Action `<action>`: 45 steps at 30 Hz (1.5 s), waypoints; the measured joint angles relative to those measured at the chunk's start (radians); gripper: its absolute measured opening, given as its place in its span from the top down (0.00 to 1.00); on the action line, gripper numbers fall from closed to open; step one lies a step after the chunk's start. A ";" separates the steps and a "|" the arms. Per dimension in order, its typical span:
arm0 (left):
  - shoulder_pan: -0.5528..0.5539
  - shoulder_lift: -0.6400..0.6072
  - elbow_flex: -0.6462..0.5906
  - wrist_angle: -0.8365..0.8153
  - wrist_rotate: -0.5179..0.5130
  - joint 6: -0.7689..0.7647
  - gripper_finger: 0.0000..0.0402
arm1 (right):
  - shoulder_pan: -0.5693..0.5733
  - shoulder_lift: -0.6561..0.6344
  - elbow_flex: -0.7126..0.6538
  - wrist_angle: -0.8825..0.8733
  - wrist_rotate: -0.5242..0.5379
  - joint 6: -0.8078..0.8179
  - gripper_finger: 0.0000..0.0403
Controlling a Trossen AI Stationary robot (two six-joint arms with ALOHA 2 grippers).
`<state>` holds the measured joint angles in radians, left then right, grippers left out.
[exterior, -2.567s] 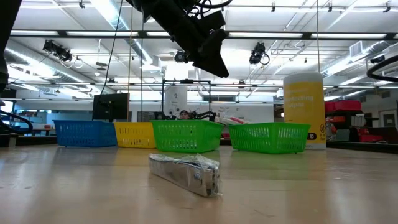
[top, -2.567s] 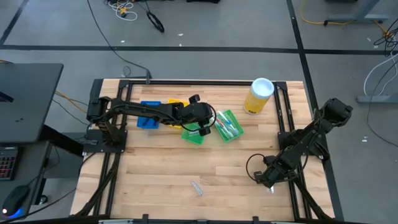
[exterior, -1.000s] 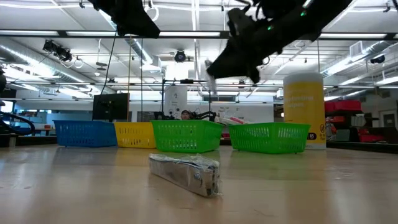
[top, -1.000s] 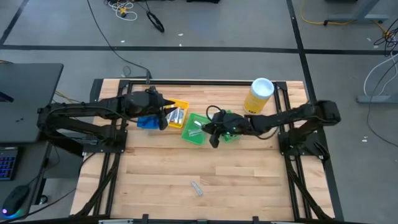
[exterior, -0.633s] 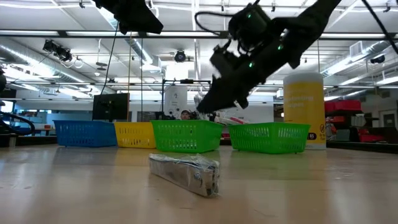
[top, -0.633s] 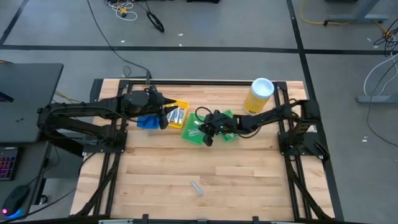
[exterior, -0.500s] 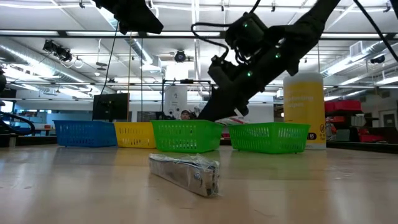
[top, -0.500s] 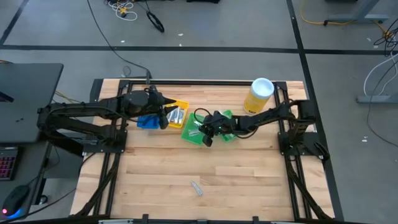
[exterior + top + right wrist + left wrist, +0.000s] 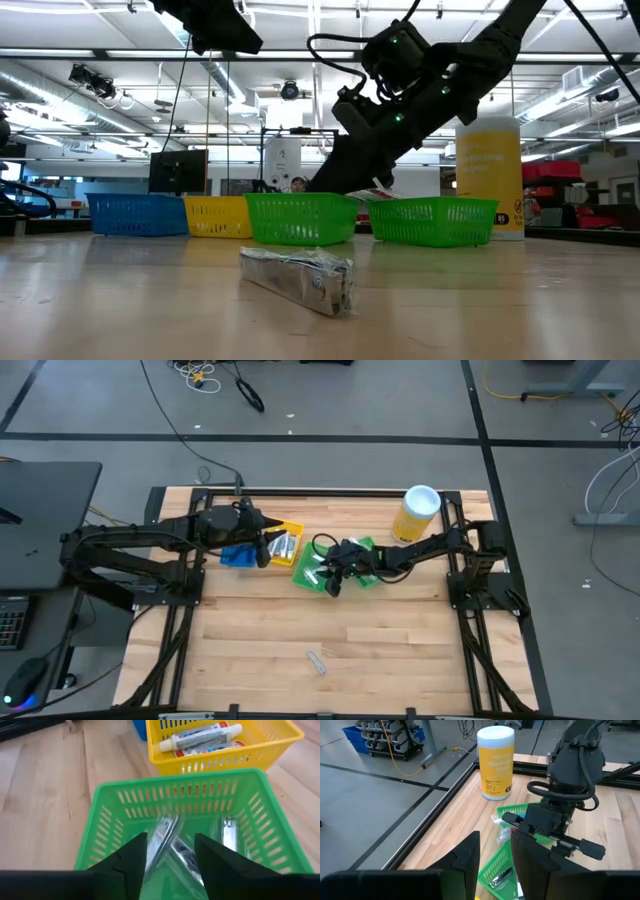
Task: Pick & Place Travel size toiletries
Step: Put the silver nail cutter into the left green bin
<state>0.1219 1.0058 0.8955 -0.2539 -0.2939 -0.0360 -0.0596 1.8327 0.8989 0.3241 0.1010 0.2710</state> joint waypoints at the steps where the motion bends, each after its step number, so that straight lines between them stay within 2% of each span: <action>1: 0.000 0.000 0.000 0.000 0.001 0.000 0.71 | 0.000 -0.001 0.000 0.002 0.000 0.000 0.57; 4: 0.000 0.005 0.000 -0.002 0.038 0.001 0.71 | 0.009 -0.005 0.000 0.026 0.003 0.000 0.53; 9: -0.009 0.020 0.001 -0.002 0.216 0.026 0.71 | 0.023 -0.029 0.000 0.038 0.000 0.000 0.51; 16: -0.112 0.119 0.001 0.038 0.385 0.030 0.71 | 0.040 -0.132 0.000 -0.044 0.003 0.016 0.51; 24: -0.293 0.294 0.000 0.195 0.417 0.079 0.71 | 0.125 -0.259 0.000 -0.218 0.011 0.013 0.51; 28: -0.374 0.390 0.000 0.333 0.445 0.093 0.71 | 0.188 -0.287 0.000 -0.266 0.074 0.040 0.51; 34: -0.472 0.563 0.002 0.491 0.483 0.022 0.71 | 0.282 -0.301 -0.001 -0.312 0.153 0.132 0.51; 36: -0.492 0.628 0.002 0.526 0.478 0.011 0.71 | 0.313 -0.301 0.000 -0.333 0.184 0.166 0.51; 40: -0.504 0.736 0.017 0.548 0.405 0.004 0.71 | 0.371 -0.300 0.000 -0.346 0.256 0.222 0.51; 42: -0.502 0.780 0.023 0.543 0.437 -0.040 0.71 | 0.399 -0.297 0.000 -0.358 0.289 0.244 0.51; 45: -0.522 0.851 0.040 0.622 0.486 -0.054 0.70 | 0.435 -0.296 0.000 -0.369 0.299 0.256 0.51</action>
<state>-0.4004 1.8565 0.9358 0.3679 0.1917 -0.0898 0.3751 1.5372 0.8986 -0.0444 0.3998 0.5272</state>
